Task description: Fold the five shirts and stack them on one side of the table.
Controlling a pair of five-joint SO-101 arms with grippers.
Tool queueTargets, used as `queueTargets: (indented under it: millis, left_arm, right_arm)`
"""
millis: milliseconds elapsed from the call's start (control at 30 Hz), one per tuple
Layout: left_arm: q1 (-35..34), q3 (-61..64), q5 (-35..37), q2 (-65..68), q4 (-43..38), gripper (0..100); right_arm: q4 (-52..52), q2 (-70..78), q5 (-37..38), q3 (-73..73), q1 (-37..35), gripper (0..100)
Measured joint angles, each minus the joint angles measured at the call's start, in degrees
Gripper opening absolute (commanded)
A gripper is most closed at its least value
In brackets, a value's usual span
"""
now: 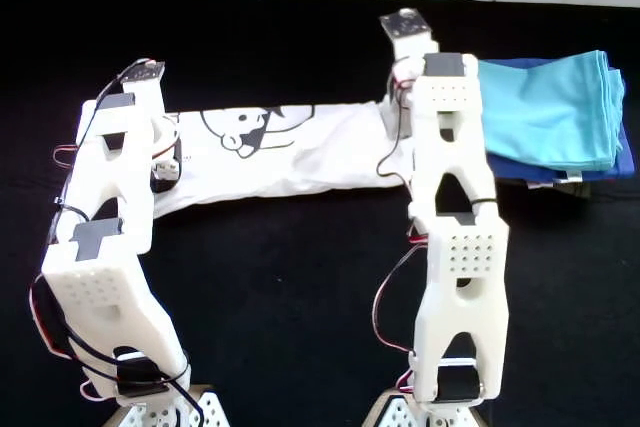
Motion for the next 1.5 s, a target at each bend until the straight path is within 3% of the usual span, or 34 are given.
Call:
queueTargets:
  millis: [133,400,533,900,1233,1500]
  left_arm:
    - [0.0,0.0,0.0,0.0,0.0,1]
    - [0.0,0.0,0.0,0.0,0.0,1]
    - [0.0,0.0,0.0,0.0,0.0,1]
    - [0.0,0.0,0.0,0.0,0.0,1]
    - [0.0,0.0,0.0,0.0,0.0,1]
    - [0.0,0.0,0.0,0.0,0.0,1]
  right_arm:
    - [4.31,-0.79,0.0,-5.63,-2.99,0.7]
    - [11.34,-0.44,0.0,-7.74,-16.0,0.7]
    - [9.14,2.99,0.0,-7.65,-17.14,0.7]
    - [-8.62,10.37,0.0,-7.65,-17.23,0.7]
    - [-0.79,10.55,0.0,-12.92,-17.32,0.7]
    - [3.43,8.79,0.0,-19.08,-25.67,0.7]
